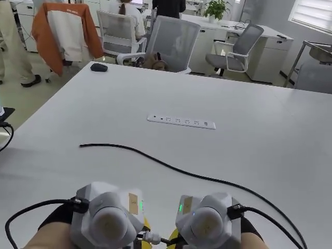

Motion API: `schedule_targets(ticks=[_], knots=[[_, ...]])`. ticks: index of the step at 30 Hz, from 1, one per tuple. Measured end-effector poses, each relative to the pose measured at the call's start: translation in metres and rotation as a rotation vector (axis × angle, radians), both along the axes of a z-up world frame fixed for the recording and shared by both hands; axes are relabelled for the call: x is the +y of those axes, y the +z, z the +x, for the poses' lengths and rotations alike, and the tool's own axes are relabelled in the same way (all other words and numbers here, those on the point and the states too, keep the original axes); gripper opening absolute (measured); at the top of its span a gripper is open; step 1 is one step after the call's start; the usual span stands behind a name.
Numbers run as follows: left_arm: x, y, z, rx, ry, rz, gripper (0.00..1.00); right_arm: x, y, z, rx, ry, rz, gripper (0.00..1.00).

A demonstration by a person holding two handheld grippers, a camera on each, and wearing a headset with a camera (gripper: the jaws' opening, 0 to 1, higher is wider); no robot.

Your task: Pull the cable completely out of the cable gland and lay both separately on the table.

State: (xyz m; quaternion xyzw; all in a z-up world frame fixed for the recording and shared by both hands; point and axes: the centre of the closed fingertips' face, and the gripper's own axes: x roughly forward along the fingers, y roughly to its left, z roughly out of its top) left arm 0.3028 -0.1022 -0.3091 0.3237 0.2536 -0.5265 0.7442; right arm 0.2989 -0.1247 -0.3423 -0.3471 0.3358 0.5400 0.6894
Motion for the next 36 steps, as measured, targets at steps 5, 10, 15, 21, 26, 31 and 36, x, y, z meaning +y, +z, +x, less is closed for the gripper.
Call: schedule_targets(ticks=[5,10,15,21,26,31,36], knots=[[0.002,-0.001,-0.001,0.0,0.004,0.007,0.17,-0.011,-0.01,0.0,0.004,-0.015,-0.07,0.02],[0.001,0.001,0.001,-0.01,0.006,0.006,0.17,-0.02,-0.014,0.001,0.008,-0.032,-0.11,0.02],[0.002,0.001,0.001,-0.007,0.009,0.005,0.17,-0.023,-0.017,0.001,0.014,-0.036,-0.13,0.02],[0.002,-0.001,0.0,-0.002,0.006,0.013,0.17,-0.017,-0.016,-0.002,-0.009,0.026,-0.126,0.16],[0.003,-0.002,-0.001,0.002,0.004,0.017,0.17,0.008,0.004,-0.005,-0.02,0.047,0.021,0.22],[0.002,-0.001,-0.001,0.0,0.001,0.014,0.17,0.018,0.014,-0.007,-0.025,0.063,0.086,0.19],[-0.002,-0.002,-0.004,0.005,-0.02,0.007,0.17,0.014,0.01,-0.006,-0.039,0.077,0.053,0.03]])
